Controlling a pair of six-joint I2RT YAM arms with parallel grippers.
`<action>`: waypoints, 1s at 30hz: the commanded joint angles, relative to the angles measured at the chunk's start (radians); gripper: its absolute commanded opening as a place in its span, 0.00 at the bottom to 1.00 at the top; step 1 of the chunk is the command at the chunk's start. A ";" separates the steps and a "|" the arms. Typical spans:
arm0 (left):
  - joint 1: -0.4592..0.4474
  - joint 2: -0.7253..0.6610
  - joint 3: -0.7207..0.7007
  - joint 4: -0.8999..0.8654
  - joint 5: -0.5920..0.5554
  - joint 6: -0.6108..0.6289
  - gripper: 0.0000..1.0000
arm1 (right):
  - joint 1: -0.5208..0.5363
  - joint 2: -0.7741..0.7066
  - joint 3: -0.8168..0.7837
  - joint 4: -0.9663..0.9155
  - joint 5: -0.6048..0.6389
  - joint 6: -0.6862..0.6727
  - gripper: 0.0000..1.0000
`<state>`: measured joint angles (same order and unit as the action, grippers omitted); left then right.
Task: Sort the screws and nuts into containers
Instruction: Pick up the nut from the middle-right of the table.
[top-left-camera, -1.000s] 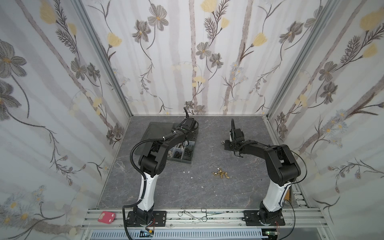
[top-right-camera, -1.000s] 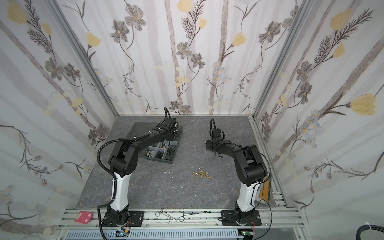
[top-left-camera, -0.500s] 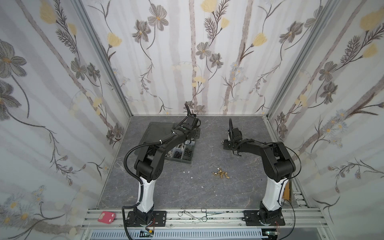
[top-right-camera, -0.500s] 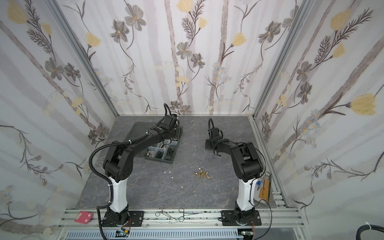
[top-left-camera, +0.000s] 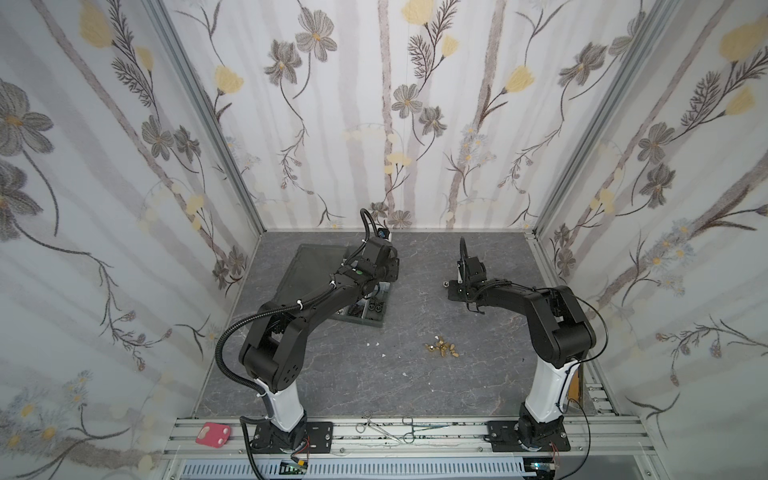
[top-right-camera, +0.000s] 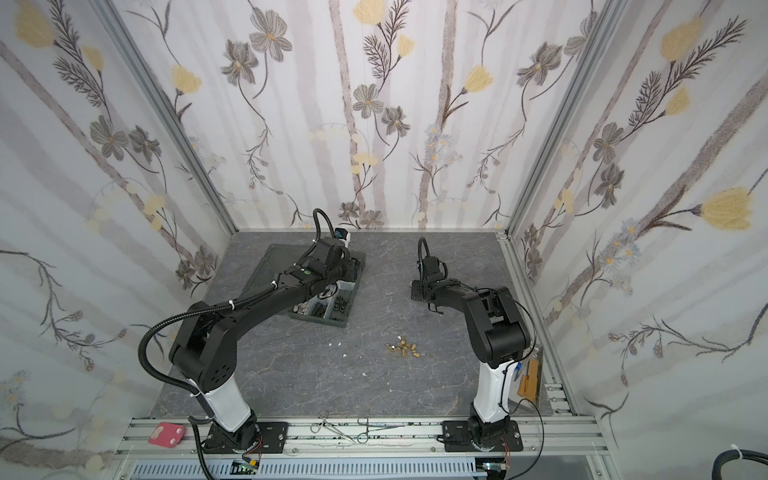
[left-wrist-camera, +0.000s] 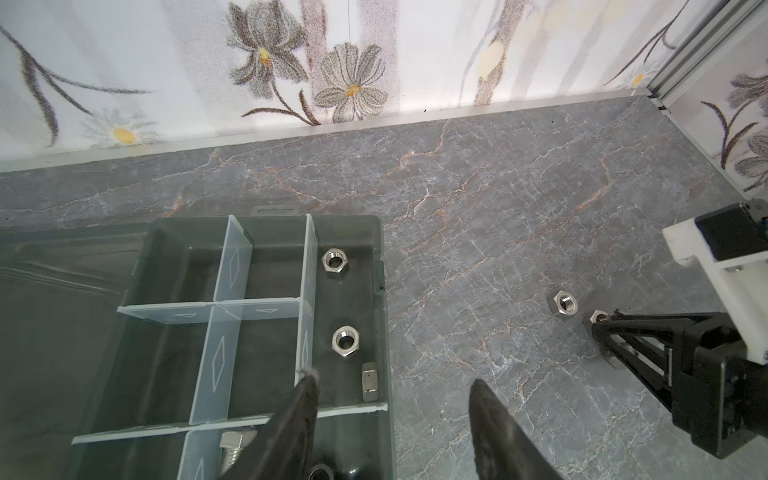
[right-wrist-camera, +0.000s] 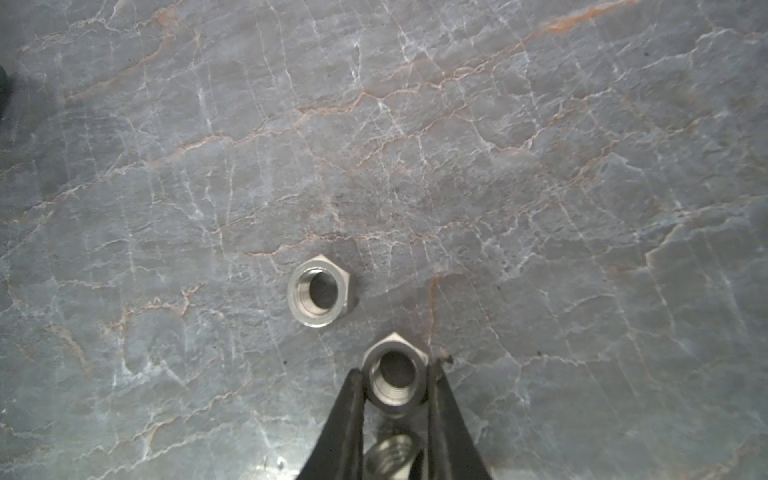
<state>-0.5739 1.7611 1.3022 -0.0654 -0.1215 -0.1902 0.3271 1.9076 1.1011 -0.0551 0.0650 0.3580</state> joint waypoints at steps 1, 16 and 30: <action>0.004 -0.013 -0.030 0.079 -0.027 -0.010 0.59 | 0.003 -0.013 0.007 -0.029 -0.005 0.004 0.21; 0.008 0.041 -0.015 0.085 0.005 -0.005 0.59 | 0.006 0.016 0.008 -0.045 -0.027 -0.027 0.34; 0.010 0.040 -0.015 0.087 0.006 -0.006 0.60 | 0.009 -0.022 0.018 -0.071 -0.027 -0.027 0.17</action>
<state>-0.5655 1.8015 1.2778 -0.0113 -0.1181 -0.1894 0.3347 1.9026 1.1145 -0.0952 0.0471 0.3317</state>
